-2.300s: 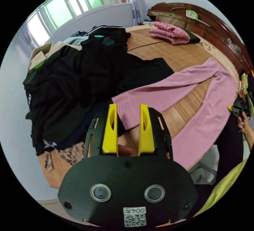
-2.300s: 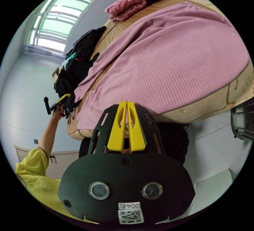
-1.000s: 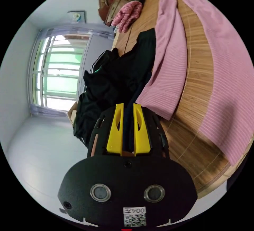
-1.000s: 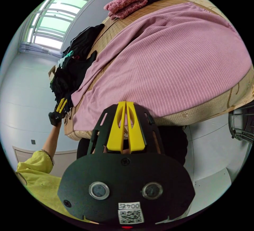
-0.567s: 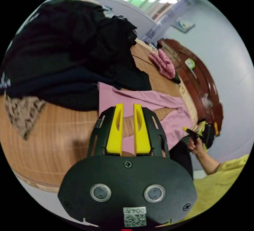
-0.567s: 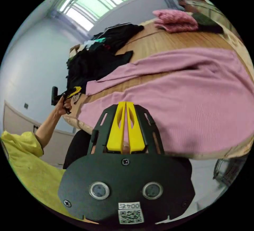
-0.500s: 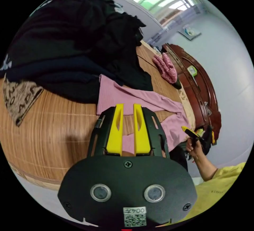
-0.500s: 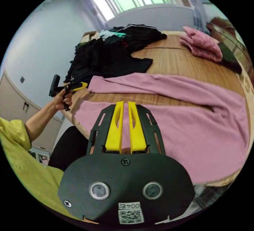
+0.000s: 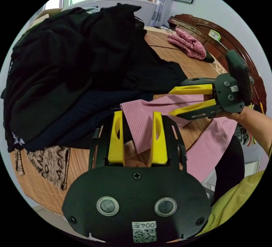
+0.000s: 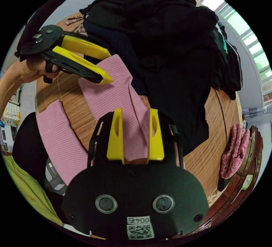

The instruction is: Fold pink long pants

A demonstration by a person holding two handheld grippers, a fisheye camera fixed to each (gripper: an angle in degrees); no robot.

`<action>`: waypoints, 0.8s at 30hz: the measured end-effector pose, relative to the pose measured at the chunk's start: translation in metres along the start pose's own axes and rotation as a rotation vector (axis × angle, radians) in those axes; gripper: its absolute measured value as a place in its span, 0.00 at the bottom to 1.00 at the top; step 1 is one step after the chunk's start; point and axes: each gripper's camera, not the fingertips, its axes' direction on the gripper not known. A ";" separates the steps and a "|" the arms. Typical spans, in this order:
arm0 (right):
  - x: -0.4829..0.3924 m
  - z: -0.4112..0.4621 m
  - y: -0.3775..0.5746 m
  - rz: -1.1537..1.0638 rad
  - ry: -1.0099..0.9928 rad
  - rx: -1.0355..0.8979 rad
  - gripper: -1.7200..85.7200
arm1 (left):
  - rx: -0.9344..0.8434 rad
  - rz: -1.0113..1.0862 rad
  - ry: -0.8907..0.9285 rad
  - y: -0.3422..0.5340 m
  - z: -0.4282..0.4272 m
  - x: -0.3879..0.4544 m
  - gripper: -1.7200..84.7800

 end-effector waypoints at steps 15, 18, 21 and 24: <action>0.003 0.084 -0.068 -0.006 -0.238 0.034 0.05 | 0.103 0.165 0.196 0.006 0.052 -0.058 0.21; -0.013 0.087 -0.069 -0.086 -0.176 0.040 0.05 | 0.160 0.162 0.306 0.007 0.057 -0.076 0.21; -0.028 0.085 -0.064 -0.171 -0.150 0.055 0.05 | 0.195 0.136 0.438 0.004 0.067 -0.094 0.21; -0.037 0.084 -0.056 -0.225 -0.123 0.064 0.05 | 0.253 0.139 0.547 -0.001 0.075 -0.101 0.19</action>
